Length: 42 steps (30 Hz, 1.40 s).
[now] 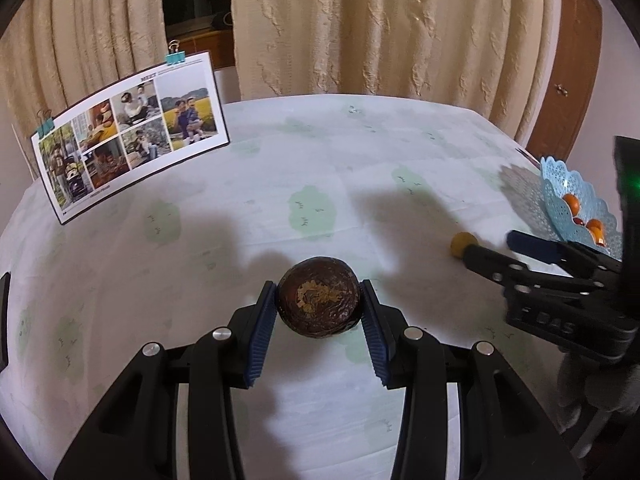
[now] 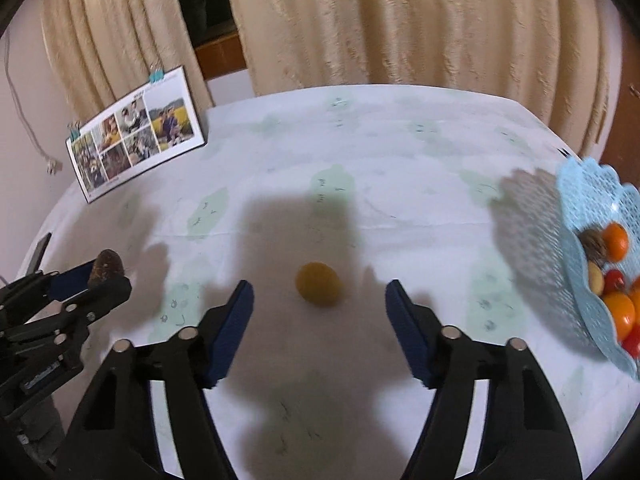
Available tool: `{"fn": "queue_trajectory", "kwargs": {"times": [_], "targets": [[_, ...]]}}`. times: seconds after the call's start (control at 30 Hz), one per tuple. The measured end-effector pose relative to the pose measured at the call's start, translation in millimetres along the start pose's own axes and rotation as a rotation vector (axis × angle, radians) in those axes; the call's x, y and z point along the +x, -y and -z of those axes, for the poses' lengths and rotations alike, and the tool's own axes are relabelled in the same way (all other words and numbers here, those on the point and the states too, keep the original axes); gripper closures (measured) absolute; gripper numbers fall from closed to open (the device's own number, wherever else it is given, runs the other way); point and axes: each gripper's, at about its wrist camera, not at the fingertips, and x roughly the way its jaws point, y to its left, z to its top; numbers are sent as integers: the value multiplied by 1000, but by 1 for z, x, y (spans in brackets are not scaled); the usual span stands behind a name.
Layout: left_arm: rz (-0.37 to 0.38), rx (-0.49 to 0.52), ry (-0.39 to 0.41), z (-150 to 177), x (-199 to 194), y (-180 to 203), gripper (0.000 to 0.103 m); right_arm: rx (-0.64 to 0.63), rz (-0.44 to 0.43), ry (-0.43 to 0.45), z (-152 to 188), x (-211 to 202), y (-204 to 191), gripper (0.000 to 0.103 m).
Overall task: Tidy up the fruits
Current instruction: 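Grasp the small yellow fruit with the right gripper while the left holds the dark fruit, then carry the yellow fruit over the basket and open the right gripper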
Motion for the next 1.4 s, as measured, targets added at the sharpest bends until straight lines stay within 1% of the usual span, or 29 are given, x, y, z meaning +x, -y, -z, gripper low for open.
{"fn": "queue_trajectory", "kwargs": {"times": [0.03,0.1,0.13,0.2,0.23,0.27,0.33,0.57,0.87,1.17,1.3,1.4], "targets": [[1,-5,1,0,-1,-1,61,-9,2,-7,-2,5,-3,40],[3,-9,4,0,-3,-2,61,-18,4,-22,-4,13,-5,50],[5,-10,5,0,-3,-2,61,-22,8,-31,-5,18,-6,52],[6,-12,3,-1,-3,-2,61,-24,12,-49,-6,26,-7,62],[6,-13,2,-1,-3,-1,61,-25,14,-57,-6,29,-7,64],[7,-13,1,-1,-3,-2,61,-26,17,-56,-6,30,-8,66],[5,-15,-5,0,-1,-1,61,-26,18,-51,-6,29,-8,75],[3,-10,-9,0,2,0,61,5,21,-10,-5,13,-1,75],[-3,13,3,0,0,7,61,70,17,91,-5,-34,15,75],[-18,45,9,-1,-3,19,61,123,47,182,-5,-77,42,75],[-42,70,20,-1,-4,25,61,156,72,214,-2,-91,62,75],[-41,85,23,-2,-5,32,61,183,92,233,-1,-99,76,75]]}}
